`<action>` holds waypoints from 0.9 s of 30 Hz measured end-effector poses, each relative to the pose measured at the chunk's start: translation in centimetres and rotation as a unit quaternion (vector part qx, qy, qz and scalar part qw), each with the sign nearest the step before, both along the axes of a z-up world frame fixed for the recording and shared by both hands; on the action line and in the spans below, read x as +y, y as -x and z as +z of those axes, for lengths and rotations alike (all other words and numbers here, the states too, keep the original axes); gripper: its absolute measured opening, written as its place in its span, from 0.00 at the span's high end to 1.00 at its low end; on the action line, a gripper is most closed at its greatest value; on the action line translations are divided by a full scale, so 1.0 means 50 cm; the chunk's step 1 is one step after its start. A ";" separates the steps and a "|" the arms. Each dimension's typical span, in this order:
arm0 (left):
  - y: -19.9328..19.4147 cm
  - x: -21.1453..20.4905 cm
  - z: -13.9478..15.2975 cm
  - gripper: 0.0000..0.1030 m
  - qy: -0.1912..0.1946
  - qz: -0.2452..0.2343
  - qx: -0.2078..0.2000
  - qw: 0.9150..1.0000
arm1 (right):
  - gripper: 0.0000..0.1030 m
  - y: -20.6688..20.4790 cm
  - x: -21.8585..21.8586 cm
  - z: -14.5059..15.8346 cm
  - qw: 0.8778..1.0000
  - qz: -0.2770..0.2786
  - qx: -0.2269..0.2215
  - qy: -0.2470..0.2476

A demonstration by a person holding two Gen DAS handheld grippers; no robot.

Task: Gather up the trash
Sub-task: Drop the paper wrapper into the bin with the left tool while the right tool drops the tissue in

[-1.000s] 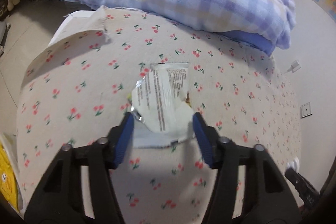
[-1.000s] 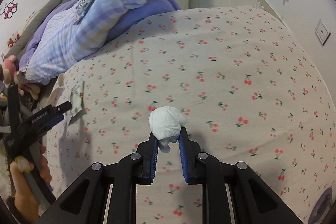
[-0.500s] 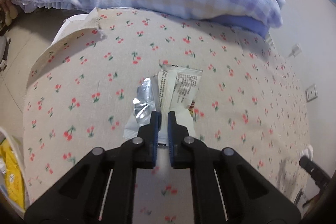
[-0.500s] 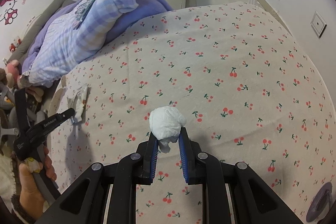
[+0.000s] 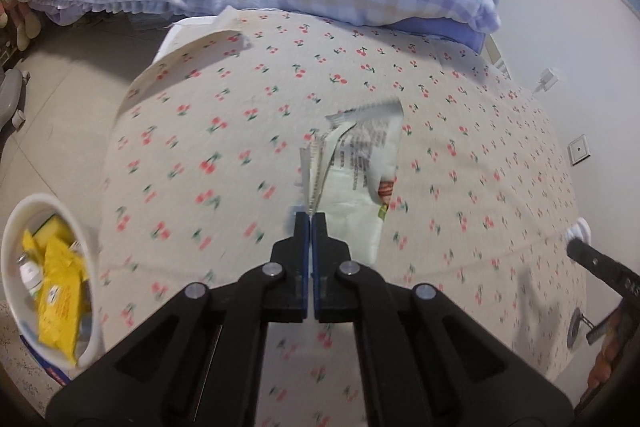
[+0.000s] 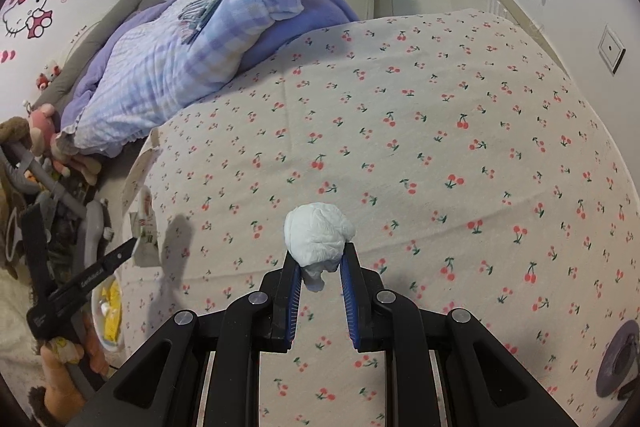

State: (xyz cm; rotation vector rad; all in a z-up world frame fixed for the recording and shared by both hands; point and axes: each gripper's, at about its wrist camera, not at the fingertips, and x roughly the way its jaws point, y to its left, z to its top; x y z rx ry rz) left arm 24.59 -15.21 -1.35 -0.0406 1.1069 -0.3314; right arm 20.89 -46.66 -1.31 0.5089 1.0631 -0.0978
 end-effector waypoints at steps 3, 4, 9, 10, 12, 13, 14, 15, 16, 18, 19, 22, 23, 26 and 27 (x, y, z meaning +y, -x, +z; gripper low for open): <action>0.029 0.036 0.014 0.99 0.011 0.005 -0.002 1.000 | 0.81 0.004 0.024 0.003 1.000 0.009 -0.002 -0.024; 0.038 0.048 0.017 0.99 0.016 0.008 -0.002 1.000 | 0.81 0.003 0.035 0.005 0.999 0.013 -0.003 -0.032; 0.073 0.114 0.022 0.99 0.038 0.028 0.002 0.999 | 0.81 0.002 0.101 0.021 0.999 0.040 -0.010 -0.036; 0.076 0.130 0.023 0.99 0.042 0.038 0.007 0.998 | 0.81 0.002 0.114 0.024 0.998 0.045 -0.011 -0.034; 0.082 0.156 0.030 0.99 0.050 0.051 0.005 0.997 | 0.81 0.001 0.144 0.026 0.998 0.057 -0.011 -0.034; 0.085 0.166 0.034 0.99 0.050 0.056 0.002 0.997 | 0.81 0.000 0.157 0.026 0.997 0.061 -0.011 -0.034; 0.089 0.181 0.040 0.99 0.048 0.061 -0.003 0.997 | 0.81 -0.001 0.173 0.026 0.997 0.066 -0.011 -0.033; 0.093 0.193 0.043 0.99 0.048 0.064 -0.005 0.997 | 0.81 -0.002 0.190 0.025 0.997 0.072 -0.010 -0.032; 0.096 0.207 0.047 0.99 0.048 0.068 -0.006 0.996 | 0.80 -0.004 0.202 0.024 0.997 0.076 -0.009 -0.032; 0.101 0.237 0.051 0.99 0.048 0.079 -0.009 0.996 | 0.81 -0.009 0.231 0.022 0.996 0.087 -0.007 -0.032; 0.103 0.251 0.054 0.99 0.048 0.084 -0.010 0.995 | 0.81 -0.013 0.247 0.022 0.995 0.093 -0.007 -0.032; 0.108 0.300 0.058 0.99 0.045 0.102 -0.015 0.994 | 0.81 -0.022 0.291 0.019 0.994 0.109 -0.006 -0.029; 0.110 0.321 0.059 0.99 0.045 0.110 -0.016 0.993 | 0.80 -0.027 0.307 0.016 0.993 0.114 -0.004 -0.028; 0.118 0.367 0.059 0.99 0.043 0.126 -0.017 0.991 | 0.80 -0.037 0.347 0.012 0.992 0.128 -0.001 -0.023; 0.120 0.384 0.057 0.99 0.039 0.131 -0.017 0.990 | 0.80 -0.039 0.358 0.012 0.991 0.131 0.000 -0.023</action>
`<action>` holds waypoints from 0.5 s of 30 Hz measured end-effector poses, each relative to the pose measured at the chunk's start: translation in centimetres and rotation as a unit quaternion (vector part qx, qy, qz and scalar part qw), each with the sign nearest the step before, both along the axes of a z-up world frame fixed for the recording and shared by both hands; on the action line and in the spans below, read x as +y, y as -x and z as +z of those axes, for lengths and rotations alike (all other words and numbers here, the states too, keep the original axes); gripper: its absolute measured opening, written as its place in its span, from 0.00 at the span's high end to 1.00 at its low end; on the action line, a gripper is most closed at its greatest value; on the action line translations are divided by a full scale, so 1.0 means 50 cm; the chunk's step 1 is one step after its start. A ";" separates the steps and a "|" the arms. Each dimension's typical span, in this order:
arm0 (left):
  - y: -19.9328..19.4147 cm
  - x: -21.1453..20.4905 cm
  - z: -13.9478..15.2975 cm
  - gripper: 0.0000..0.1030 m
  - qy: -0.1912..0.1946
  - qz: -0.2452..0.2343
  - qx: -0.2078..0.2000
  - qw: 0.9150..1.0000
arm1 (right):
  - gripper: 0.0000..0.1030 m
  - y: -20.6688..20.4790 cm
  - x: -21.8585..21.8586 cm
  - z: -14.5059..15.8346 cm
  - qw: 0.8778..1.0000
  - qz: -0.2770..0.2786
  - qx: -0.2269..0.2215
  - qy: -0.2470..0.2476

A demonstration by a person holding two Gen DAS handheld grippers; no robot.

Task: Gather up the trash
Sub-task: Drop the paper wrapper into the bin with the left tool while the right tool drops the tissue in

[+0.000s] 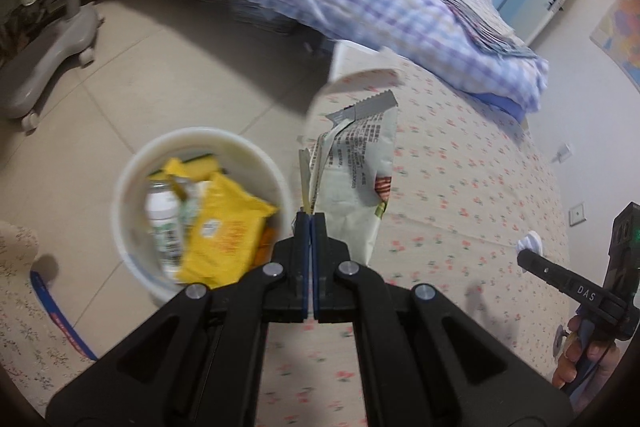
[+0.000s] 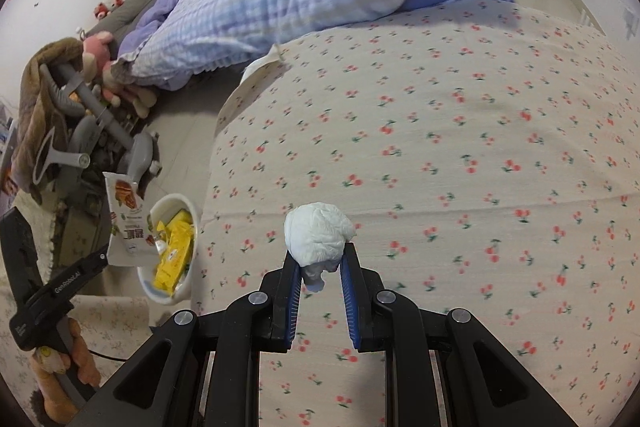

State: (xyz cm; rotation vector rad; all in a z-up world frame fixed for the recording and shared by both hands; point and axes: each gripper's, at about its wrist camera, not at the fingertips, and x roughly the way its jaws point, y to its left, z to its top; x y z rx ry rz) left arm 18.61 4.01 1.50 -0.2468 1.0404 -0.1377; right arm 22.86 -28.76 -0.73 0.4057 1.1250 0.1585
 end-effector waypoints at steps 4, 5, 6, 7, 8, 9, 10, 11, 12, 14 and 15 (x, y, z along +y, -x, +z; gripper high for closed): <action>0.005 0.059 -0.012 0.99 -0.011 0.026 0.008 1.000 | 0.80 -0.016 0.049 -0.004 1.000 0.017 0.002 0.002; 0.005 0.072 -0.015 0.99 -0.012 0.033 0.010 0.999 | 0.80 -0.020 0.060 -0.005 1.000 0.020 0.002 0.003; 0.006 0.090 -0.018 0.99 -0.012 0.042 0.013 0.999 | 0.80 -0.025 0.075 -0.006 1.000 0.025 0.002 0.005; 0.005 0.100 -0.021 0.99 -0.013 0.049 0.017 0.999 | 0.80 -0.029 0.083 -0.008 1.000 0.028 0.003 0.006; 0.005 0.117 -0.027 0.99 -0.013 0.060 0.022 0.998 | 0.80 -0.033 0.096 -0.011 0.999 0.031 0.004 0.006; 0.006 0.128 -0.031 0.99 -0.013 0.066 0.026 0.997 | 0.80 -0.037 0.110 -0.013 0.999 0.036 0.004 0.007; 0.006 0.138 -0.034 0.99 -0.012 0.072 0.030 0.997 | 0.80 -0.039 0.120 -0.016 0.999 0.039 0.005 0.008; 0.005 0.150 -0.041 0.99 -0.010 0.079 0.034 0.996 | 0.80 -0.042 0.131 -0.018 0.999 0.044 0.005 0.010; 0.006 0.159 -0.045 0.99 -0.011 0.083 0.038 0.996 | 0.80 -0.045 0.142 -0.020 0.999 0.049 0.006 0.012; 0.004 0.170 -0.060 0.99 -0.017 0.090 0.048 0.995 | 0.80 -0.050 0.170 -0.025 0.998 0.060 0.007 0.016; 0.002 0.174 -0.066 0.99 -0.017 0.094 0.051 0.994 | 0.80 -0.052 0.182 -0.028 0.998 0.065 0.008 0.018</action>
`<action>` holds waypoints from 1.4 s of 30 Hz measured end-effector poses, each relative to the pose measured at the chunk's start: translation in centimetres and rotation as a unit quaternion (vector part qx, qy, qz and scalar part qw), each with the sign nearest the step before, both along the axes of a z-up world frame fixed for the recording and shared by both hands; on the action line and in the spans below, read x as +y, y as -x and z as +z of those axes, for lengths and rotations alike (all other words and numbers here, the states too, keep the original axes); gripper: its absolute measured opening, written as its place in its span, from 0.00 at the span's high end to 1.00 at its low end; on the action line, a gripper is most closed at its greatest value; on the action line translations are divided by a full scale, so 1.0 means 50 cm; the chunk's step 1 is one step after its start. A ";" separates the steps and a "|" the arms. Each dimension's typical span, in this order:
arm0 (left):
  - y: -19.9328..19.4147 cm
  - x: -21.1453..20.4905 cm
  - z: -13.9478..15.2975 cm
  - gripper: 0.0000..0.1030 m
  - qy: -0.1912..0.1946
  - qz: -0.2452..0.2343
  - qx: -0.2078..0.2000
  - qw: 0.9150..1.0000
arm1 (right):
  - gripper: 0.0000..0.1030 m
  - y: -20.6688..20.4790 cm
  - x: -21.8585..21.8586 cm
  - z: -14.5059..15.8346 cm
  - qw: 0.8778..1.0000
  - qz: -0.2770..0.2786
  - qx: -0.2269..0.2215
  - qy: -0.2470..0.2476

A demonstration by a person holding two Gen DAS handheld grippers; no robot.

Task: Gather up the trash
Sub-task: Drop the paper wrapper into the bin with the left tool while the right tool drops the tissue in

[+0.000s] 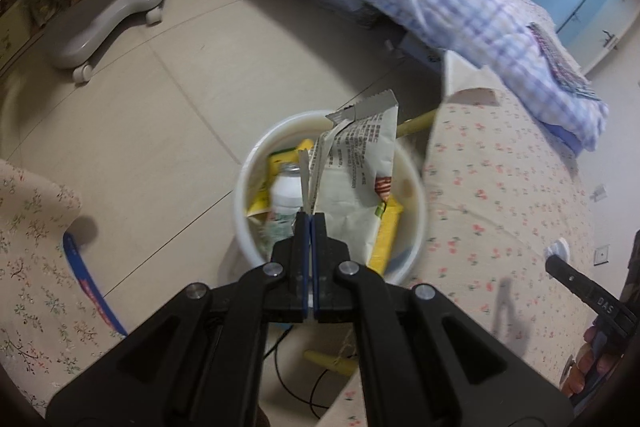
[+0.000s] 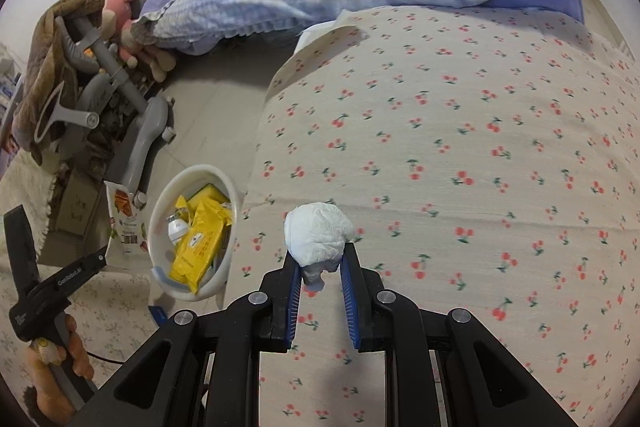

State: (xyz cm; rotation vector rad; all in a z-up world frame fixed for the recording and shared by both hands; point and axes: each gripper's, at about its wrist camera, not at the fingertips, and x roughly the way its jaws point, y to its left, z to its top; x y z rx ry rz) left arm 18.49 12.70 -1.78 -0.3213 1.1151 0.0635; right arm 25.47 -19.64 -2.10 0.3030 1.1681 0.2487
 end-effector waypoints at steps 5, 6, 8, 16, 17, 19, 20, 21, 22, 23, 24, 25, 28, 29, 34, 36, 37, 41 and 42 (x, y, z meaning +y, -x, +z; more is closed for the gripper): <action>-0.013 0.020 -0.036 0.99 0.011 0.011 0.021 1.000 | 0.80 -0.007 0.053 -0.007 1.000 0.019 0.002 0.003; -0.016 0.021 -0.043 0.99 0.014 0.009 0.024 1.000 | 0.80 -0.009 0.064 -0.008 1.000 0.023 0.002 0.004; -0.021 0.024 -0.055 0.94 0.024 0.005 0.034 0.999 | 0.80 -0.013 0.080 -0.008 0.999 0.032 0.002 0.002; -0.008 0.035 -0.020 0.38 0.026 0.002 0.004 1.000 | 0.80 -0.031 0.160 -0.012 0.998 0.069 0.001 -0.003; -0.005 0.036 -0.017 0.33 0.023 0.003 0.003 1.000 | 0.80 -0.034 0.169 -0.016 0.997 0.072 0.003 -0.005; 0.000 0.039 -0.015 0.28 0.017 0.003 0.005 1.000 | 0.80 -0.042 0.191 -0.025 0.997 0.078 0.009 -0.011; 0.004 0.042 -0.013 0.25 0.012 0.004 0.006 1.000 | 0.80 -0.046 0.202 -0.031 0.997 0.081 0.012 -0.014; 0.005 0.043 -0.013 0.24 0.008 0.006 0.008 1.000 | 0.80 -0.051 0.213 -0.036 0.996 0.084 0.015 -0.016; 0.007 0.046 -0.012 0.20 0.003 0.007 0.009 1.000 | 0.80 -0.055 0.224 -0.041 0.996 0.087 0.018 -0.019; 0.007 0.047 -0.012 0.18 -0.001 0.008 0.012 1.000 | 0.80 -0.059 0.233 -0.046 0.996 0.089 0.020 -0.020; 0.010 0.050 -0.012 0.18 -0.011 0.012 0.016 1.000 | 0.80 -0.065 0.245 -0.053 0.995 0.092 0.022 -0.022; 0.011 0.052 -0.012 0.18 -0.019 0.014 0.019 1.000 | 0.80 -0.068 0.252 -0.058 0.995 0.094 0.023 -0.024; 0.016 0.062 -0.017 0.16 -0.041 0.018 0.029 0.999 | 0.79 -0.080 0.274 -0.073 0.994 0.097 0.028 -0.029; 0.018 0.067 -0.019 0.14 -0.047 0.020 0.031 0.998 | 0.78 -0.084 0.278 -0.077 0.994 0.098 0.029 -0.032; 0.032 0.089 -0.024 0.06 -0.064 0.026 0.034 0.997 | 0.58 -0.101 0.292 -0.092 0.993 0.098 0.027 -0.060; 0.040 0.099 -0.026 0.04 -0.065 0.028 0.034 0.997 | 0.43 -0.102 0.288 -0.090 0.994 0.090 0.023 -0.062; 0.042 0.102 -0.026 0.03 -0.065 0.028 0.034 0.997 | 0.43 -0.100 0.284 -0.087 0.994 0.091 0.019 -0.062; 0.057 0.108 -0.025 0.01 -0.066 0.030 0.031 0.997 | 0.43 -0.091 0.269 -0.070 0.995 0.087 0.011 -0.055; 0.061 0.107 -0.025 0.01 -0.063 0.032 0.030 0.997 | 0.42 -0.086 0.263 -0.065 0.995 0.084 0.010 -0.056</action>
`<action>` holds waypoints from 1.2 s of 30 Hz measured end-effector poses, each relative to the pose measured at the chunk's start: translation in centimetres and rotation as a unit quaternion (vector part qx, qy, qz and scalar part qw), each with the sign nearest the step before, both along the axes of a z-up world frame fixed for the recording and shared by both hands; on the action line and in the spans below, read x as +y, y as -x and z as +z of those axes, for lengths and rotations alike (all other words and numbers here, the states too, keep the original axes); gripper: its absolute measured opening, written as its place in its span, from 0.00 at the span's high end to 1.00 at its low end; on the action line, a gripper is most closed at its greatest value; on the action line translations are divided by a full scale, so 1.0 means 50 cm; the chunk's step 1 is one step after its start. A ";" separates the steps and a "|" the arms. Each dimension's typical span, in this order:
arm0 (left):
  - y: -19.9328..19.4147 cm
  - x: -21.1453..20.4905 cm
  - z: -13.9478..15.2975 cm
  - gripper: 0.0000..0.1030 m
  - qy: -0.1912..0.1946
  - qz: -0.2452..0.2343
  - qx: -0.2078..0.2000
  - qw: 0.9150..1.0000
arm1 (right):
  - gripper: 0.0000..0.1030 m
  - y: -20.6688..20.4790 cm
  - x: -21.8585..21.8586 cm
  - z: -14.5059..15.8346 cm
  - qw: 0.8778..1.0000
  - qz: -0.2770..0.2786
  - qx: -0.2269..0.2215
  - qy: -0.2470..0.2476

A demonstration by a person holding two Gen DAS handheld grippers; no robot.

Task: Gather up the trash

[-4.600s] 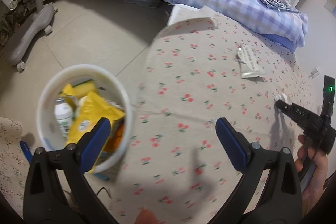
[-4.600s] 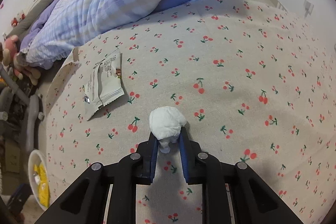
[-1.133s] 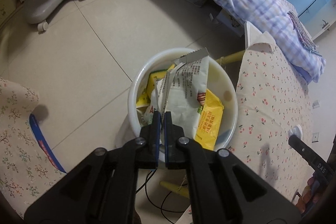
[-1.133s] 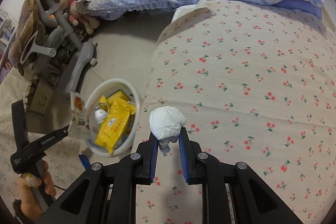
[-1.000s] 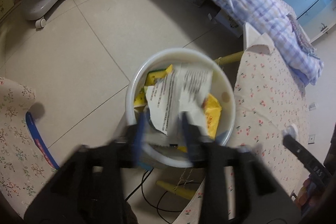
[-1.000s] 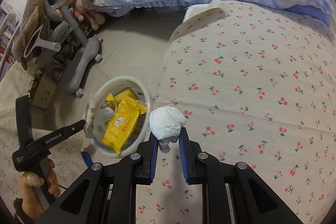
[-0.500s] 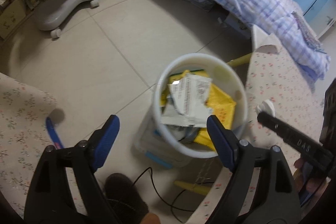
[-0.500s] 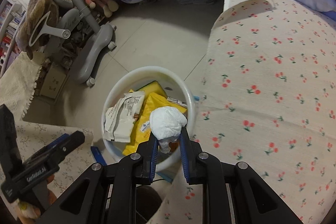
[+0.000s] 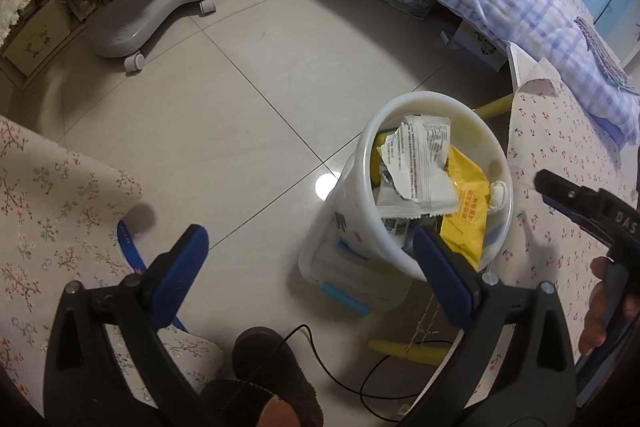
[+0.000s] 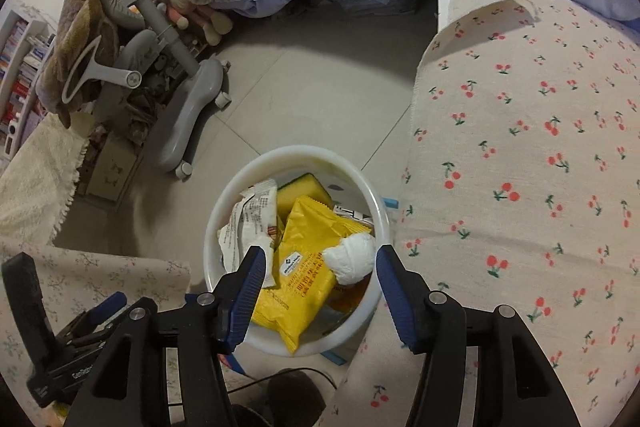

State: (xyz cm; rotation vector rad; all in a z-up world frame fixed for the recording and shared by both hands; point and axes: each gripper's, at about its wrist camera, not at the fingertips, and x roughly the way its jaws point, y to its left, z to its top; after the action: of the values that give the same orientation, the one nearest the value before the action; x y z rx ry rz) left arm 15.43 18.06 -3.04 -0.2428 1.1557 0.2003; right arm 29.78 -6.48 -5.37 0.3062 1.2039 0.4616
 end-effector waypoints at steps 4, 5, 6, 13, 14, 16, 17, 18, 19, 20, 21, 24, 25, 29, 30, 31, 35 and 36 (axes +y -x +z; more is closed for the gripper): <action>0.021 -0.021 0.013 0.01 0.023 -0.005 -0.004 1.000 | 0.40 0.032 -0.032 0.025 1.000 -0.009 -0.002 0.004; 0.029 -0.033 0.021 0.01 0.025 -0.009 -0.010 1.000 | 0.39 0.039 -0.037 0.033 1.000 -0.009 -0.002 0.007; 0.036 -0.042 0.027 0.01 0.025 -0.013 -0.014 0.999 | 0.38 0.050 -0.045 0.043 1.000 -0.010 -0.003 0.010; 0.117 -0.110 0.057 0.01 0.012 -0.025 -0.042 0.999 | 0.18 0.157 -0.141 0.141 0.996 -0.031 -0.052 0.058; 0.130 -0.124 0.061 0.01 0.008 -0.030 -0.046 0.998 | 0.16 0.176 -0.154 0.153 0.996 -0.033 -0.061 0.064; 0.154 -0.148 0.070 0.01 0.001 -0.038 -0.057 0.998 | 0.13 0.221 -0.179 0.172 0.993 -0.037 -0.083 0.081; 0.162 -0.156 0.074 0.01 -0.004 -0.040 -0.060 0.997 | 0.09 0.242 -0.190 0.178 0.991 -0.037 -0.093 0.091; 0.177 -0.169 0.080 0.01 -0.010 -0.044 -0.067 0.997 | 0.04 0.264 -0.200 0.184 0.989 -0.038 -0.103 0.100; 0.188 -0.178 0.083 0.01 -0.013 -0.048 -0.072 0.996 | 0.03 0.291 -0.212 0.190 0.986 -0.041 -0.116 0.108; 0.204 -0.189 0.087 0.01 -0.014 -0.054 -0.078 0.995 | 0.00 0.311 -0.221 0.195 0.984 -0.045 -0.126 0.114; 0.214 -0.196 0.088 0.01 -0.014 -0.056 -0.082 0.995 | 0.00 0.333 -0.231 0.199 0.982 -0.051 -0.138 0.118; 0.246 -0.220 0.091 0.01 -0.014 -0.067 -0.092 0.993 | 0.00 0.401 -0.255 0.209 0.970 -0.084 -0.179 0.144; 0.253 -0.228 0.091 0.01 -0.018 -0.071 -0.096 0.993 | 0.00 0.416 -0.259 0.210 0.965 -0.098 -0.191 0.154; 0.280 -0.261 0.093 0.01 -0.040 -0.085 -0.115 0.989 | 0.00 0.482 -0.282 0.185 0.945 -0.150 -0.232 0.178; 0.286 -0.266 0.092 0.01 -0.044 -0.084 -0.123 0.988 | 0.00 0.492 -0.289 0.173 0.942 -0.162 -0.235 0.177; 0.289 -0.271 0.091 0.01 -0.046 -0.084 -0.130 0.987 | 0.00 0.498 -0.294 0.165 0.941 -0.167 -0.234 0.177; 0.296 -0.288 0.082 0.01 -0.067 -0.086 -0.148 0.983 | 0.00 0.500 -0.305 0.136 0.944 -0.171 -0.226 0.172; 0.296 -0.292 0.081 0.01 -0.069 -0.087 -0.150 0.982 | 0.00 0.499 -0.306 0.133 0.941 -0.173 -0.229 0.179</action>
State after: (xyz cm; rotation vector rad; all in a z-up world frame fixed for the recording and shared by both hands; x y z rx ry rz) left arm 0.61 3.47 0.99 -0.0449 0.8544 0.0855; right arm 4.84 -21.78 1.30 0.0828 0.7349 -0.0051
